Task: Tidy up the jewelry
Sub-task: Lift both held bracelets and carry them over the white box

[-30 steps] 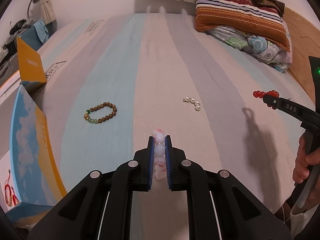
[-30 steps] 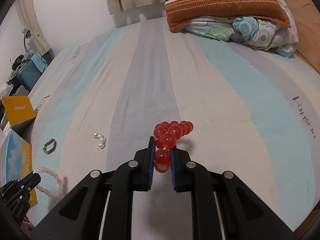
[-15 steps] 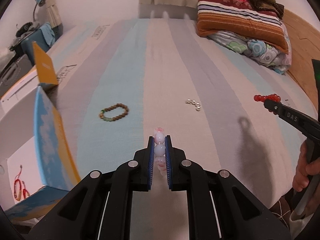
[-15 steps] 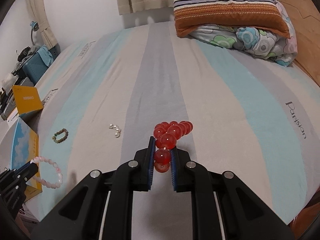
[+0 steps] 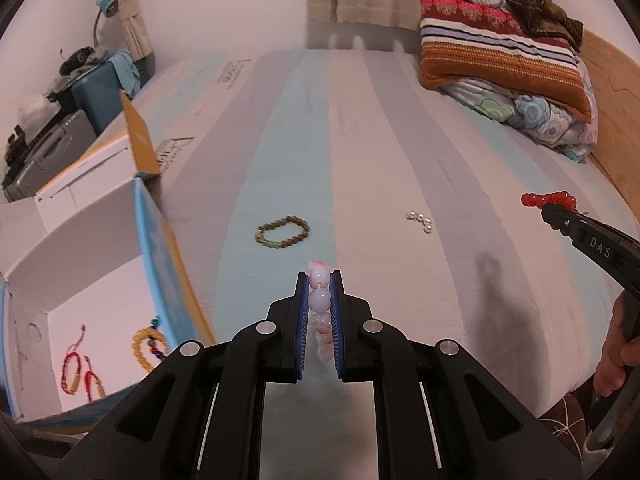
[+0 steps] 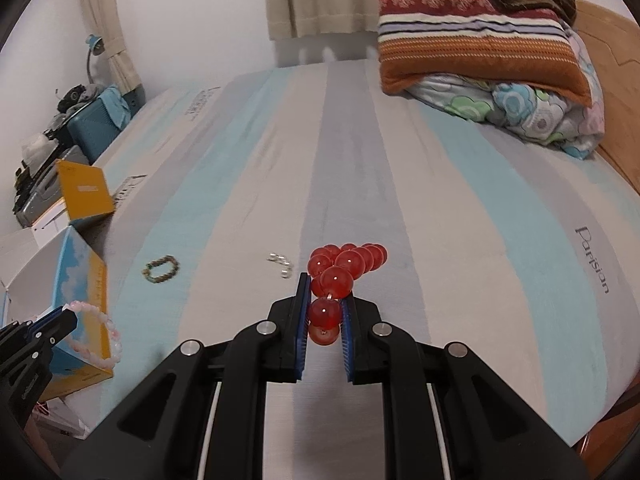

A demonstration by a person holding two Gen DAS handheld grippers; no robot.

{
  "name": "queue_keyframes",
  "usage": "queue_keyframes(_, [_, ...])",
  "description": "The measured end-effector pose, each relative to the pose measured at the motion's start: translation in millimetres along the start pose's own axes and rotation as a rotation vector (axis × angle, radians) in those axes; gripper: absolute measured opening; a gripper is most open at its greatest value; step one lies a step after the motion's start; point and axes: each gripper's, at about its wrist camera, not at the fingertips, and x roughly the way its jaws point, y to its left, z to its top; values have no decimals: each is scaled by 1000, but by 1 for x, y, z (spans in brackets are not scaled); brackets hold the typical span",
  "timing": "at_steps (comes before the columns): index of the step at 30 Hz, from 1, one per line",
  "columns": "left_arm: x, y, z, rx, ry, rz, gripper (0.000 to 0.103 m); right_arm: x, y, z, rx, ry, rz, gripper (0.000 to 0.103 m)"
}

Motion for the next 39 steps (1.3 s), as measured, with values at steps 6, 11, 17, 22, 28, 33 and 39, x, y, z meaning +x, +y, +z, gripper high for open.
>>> queue_keyframes(6, [-18, 24, 3, -32, -19, 19, 10, -14, 34, 2, -57, -19, 10, 13])
queue_keyframes(11, [-32, 46, 4, -51, -23, 30, 10, -23, 63, 6, -86, -24, 40, 13])
queue_keyframes(17, [-51, 78, 7, -79, -41, 53, 10, -35, 101, 12, -118, -29, 81, 13])
queue_keyframes(22, [-59, 109, 5, -110, -32, 88, 10, -40, 135, 16, -145, -26, 117, 13])
queue_keyframes(28, [-71, 145, -4, -151, -39, 126, 10, -39, 176, 14, -187, -17, 156, 13])
queue_keyframes(33, [-76, 179, -19, -192, -31, 153, 10, -37, 211, 7, -226, -4, 186, 13])
queue_keyframes(39, [-80, 220, -37, -248, -22, 201, 10, -40, 258, -1, -282, -5, 230, 13])
